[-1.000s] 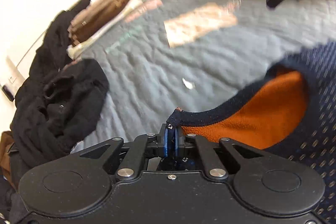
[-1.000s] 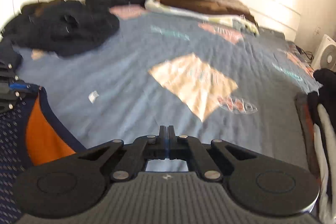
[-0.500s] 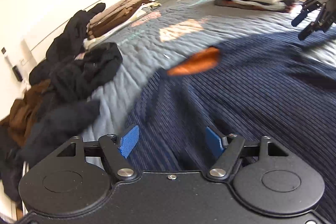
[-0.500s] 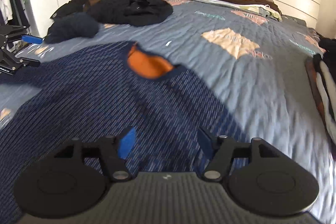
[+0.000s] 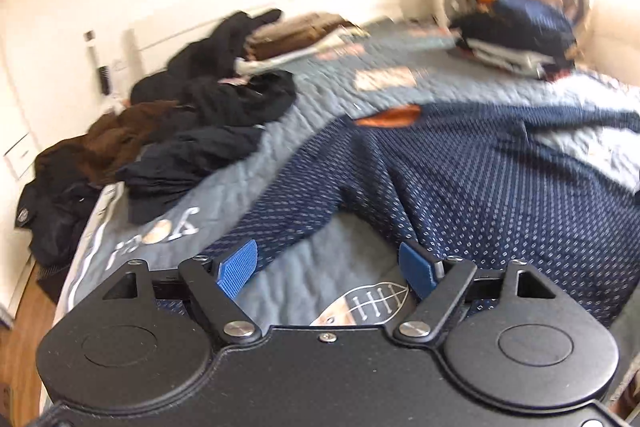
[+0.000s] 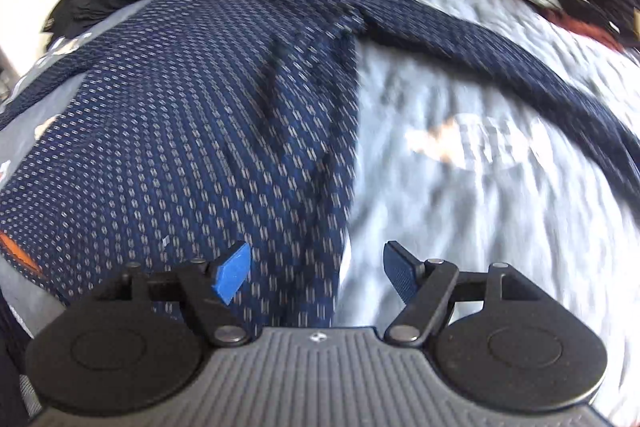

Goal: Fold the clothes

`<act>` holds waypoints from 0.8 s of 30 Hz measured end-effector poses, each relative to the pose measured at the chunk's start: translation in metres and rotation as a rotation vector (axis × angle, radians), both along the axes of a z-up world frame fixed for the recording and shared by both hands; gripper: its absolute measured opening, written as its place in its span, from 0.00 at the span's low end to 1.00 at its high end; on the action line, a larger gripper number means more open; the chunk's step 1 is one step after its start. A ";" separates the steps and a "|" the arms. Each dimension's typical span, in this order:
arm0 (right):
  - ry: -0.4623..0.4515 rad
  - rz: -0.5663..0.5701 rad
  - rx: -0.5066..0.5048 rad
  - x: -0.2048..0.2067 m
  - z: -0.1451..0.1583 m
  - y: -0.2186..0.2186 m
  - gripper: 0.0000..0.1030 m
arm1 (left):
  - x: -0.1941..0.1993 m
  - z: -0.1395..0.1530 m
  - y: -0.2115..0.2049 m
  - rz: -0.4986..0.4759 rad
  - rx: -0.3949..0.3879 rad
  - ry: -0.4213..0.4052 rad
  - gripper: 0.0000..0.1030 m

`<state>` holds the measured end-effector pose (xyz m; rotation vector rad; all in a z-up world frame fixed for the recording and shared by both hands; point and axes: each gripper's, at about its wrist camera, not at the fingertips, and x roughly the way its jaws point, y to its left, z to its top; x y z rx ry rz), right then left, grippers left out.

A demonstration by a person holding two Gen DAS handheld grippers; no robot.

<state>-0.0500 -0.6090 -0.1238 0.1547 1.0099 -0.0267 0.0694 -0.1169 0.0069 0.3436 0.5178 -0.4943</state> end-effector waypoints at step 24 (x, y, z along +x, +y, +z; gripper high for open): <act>-0.295 0.095 0.111 -0.052 0.089 0.172 0.80 | -0.102 -0.122 -0.001 -0.097 0.065 0.023 0.75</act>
